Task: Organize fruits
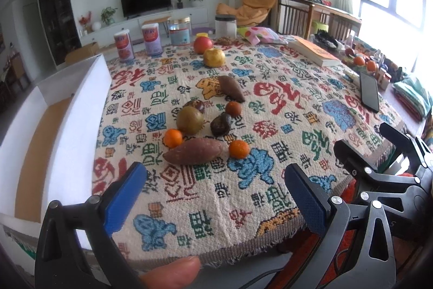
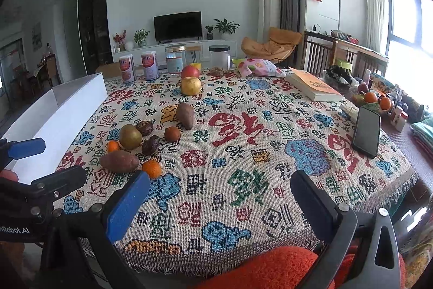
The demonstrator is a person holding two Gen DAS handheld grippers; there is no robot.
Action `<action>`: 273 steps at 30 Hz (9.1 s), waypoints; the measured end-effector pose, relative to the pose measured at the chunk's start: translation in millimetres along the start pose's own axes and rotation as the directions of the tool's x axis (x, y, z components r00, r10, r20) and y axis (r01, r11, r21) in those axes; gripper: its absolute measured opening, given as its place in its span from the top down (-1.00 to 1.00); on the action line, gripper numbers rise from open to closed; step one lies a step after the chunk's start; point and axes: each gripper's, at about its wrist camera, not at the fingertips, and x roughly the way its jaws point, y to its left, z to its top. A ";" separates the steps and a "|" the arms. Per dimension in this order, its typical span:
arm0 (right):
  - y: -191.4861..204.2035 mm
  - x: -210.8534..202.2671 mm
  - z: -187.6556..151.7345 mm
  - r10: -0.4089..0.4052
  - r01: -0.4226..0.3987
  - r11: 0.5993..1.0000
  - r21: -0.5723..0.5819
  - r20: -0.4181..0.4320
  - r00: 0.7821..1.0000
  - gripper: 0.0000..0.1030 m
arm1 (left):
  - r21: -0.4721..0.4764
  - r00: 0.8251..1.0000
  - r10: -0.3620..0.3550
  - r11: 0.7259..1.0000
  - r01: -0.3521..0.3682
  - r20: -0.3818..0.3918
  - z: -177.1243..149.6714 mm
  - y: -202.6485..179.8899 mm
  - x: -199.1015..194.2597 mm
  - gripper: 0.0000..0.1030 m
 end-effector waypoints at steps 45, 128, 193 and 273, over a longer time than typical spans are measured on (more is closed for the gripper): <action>-5.6 25.1 -9.6 0.032 -0.031 0.999 0.018 -0.100 0.994 -1.00 | -0.050 0.999 0.043 0.998 -0.043 -0.015 -11.4 17.9 21.4 -0.99; -24.7 150.8 53.0 -0.050 0.017 0.994 -0.111 -0.299 0.953 -1.00 | -0.054 0.996 0.062 0.996 -0.066 -0.068 -16.2 23.9 36.5 -0.98; -77.1 266.4 57.4 -0.040 0.046 0.999 0.010 -0.347 0.937 -1.00 | -0.053 0.993 0.072 0.996 -0.078 -0.095 -4.8 21.8 53.7 -0.98; -71.7 93.1 31.5 0.154 -0.171 0.919 0.356 0.076 0.985 -1.00 | 0.547 0.964 -0.092 0.808 0.218 -0.248 7.4 -6.1 144.3 -0.40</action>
